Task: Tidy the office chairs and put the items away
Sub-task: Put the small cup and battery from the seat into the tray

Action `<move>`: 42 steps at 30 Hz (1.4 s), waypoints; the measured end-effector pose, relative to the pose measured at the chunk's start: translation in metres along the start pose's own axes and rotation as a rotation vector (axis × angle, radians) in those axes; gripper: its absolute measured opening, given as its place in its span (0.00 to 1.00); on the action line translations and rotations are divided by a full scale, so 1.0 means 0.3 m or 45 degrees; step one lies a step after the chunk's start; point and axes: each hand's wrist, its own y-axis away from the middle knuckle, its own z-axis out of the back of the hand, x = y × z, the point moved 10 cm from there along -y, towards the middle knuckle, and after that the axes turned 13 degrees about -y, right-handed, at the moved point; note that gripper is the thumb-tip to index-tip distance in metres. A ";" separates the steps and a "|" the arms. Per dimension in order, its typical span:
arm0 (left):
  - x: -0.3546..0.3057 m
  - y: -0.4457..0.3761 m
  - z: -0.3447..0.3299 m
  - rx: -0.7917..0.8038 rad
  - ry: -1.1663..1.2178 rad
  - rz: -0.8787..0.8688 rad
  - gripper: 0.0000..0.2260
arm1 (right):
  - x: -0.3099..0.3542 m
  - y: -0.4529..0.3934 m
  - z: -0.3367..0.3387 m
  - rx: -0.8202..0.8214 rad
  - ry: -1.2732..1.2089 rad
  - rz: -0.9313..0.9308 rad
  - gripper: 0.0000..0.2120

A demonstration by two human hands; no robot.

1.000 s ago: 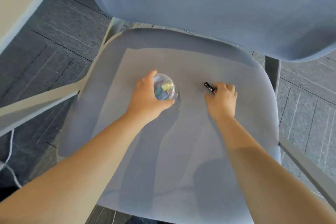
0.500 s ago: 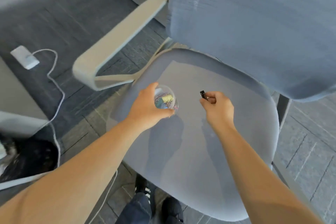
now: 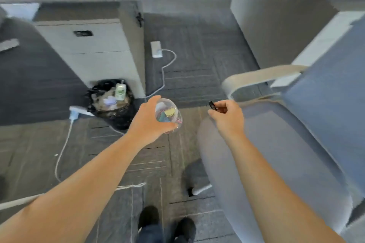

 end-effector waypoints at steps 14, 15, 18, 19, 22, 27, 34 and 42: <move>0.736 0.396 0.822 -0.368 0.025 0.464 0.37 | 0.421 0.363 -1.023 0.557 0.063 0.195 0.05; 0.775 0.416 0.878 -0.380 0.017 0.480 0.38 | 0.452 0.387 -1.080 0.582 0.059 0.208 0.05; 0.861 0.453 1.038 -0.437 -0.006 0.501 0.38 | 0.550 0.443 -1.230 0.638 0.035 0.256 0.05; 0.881 0.457 1.085 -0.458 -0.003 0.505 0.38 | 0.582 0.454 -1.271 0.646 0.037 0.274 0.05; 0.926 0.444 1.204 -0.511 0.009 0.512 0.38 | 0.667 0.455 -1.380 0.668 0.039 0.308 0.04; 0.980 0.338 1.336 -0.525 -0.040 0.550 0.38 | 0.792 0.351 -1.526 0.688 0.051 0.388 0.08; 0.993 0.024 1.516 -0.529 -0.068 0.608 0.39 | 0.967 0.047 -1.752 0.779 -0.026 0.379 0.03; 1.018 -0.315 1.672 -0.564 0.053 0.635 0.36 | 1.136 -0.265 -1.944 0.805 -0.019 0.377 0.03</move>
